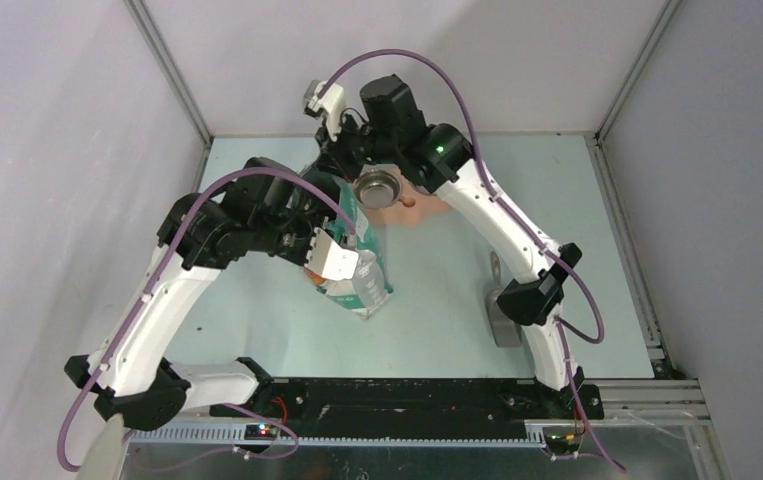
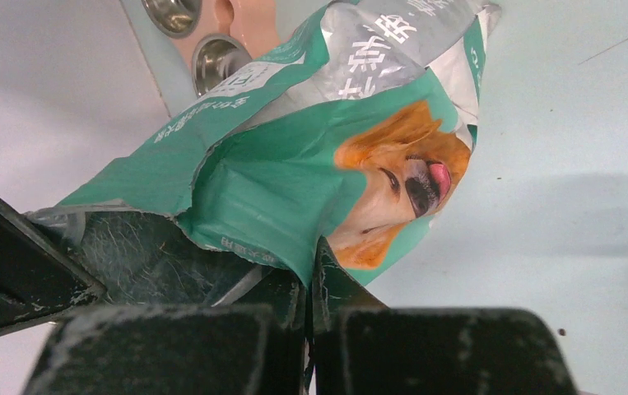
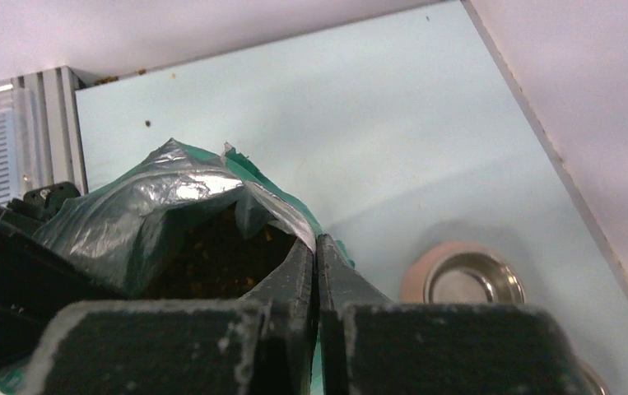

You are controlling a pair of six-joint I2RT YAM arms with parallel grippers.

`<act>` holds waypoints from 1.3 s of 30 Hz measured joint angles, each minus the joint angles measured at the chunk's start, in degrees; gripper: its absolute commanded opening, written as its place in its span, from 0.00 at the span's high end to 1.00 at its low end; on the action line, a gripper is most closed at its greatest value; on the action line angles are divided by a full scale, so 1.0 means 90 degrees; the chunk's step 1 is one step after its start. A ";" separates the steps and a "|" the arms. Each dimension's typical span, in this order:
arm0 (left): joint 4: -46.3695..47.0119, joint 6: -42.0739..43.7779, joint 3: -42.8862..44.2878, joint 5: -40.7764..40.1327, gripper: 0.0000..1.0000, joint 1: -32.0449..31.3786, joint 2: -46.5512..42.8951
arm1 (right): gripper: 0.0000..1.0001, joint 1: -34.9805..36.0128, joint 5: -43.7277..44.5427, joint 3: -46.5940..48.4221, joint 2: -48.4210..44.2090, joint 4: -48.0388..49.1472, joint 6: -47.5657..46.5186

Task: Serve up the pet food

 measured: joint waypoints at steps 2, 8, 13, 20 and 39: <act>-0.0002 -0.0272 0.0007 -0.0017 1.00 0.0000 -0.0022 | 0.99 0.0044 -0.0039 0.0000 0.0075 0.0180 0.0002; 0.0510 -0.0874 -0.0291 -0.0131 0.94 0.0000 -0.0160 | 0.52 0.0070 0.0044 0.0000 0.0075 0.0736 0.0022; 0.1066 -0.1195 -0.0568 -0.0226 0.71 0.0002 -0.0338 | 0.43 -0.0036 0.0061 -0.0153 -0.0398 0.1314 0.0102; 0.1596 -0.1639 -0.0571 -0.0206 0.49 0.0015 -0.0534 | 0.36 -0.0872 -0.0610 -0.1015 -0.1880 0.1384 0.1001; 0.2798 -0.3140 -0.0942 0.0080 0.32 0.0512 -0.1559 | 0.33 -0.2278 -0.1188 -0.4743 -0.5061 0.0449 0.1333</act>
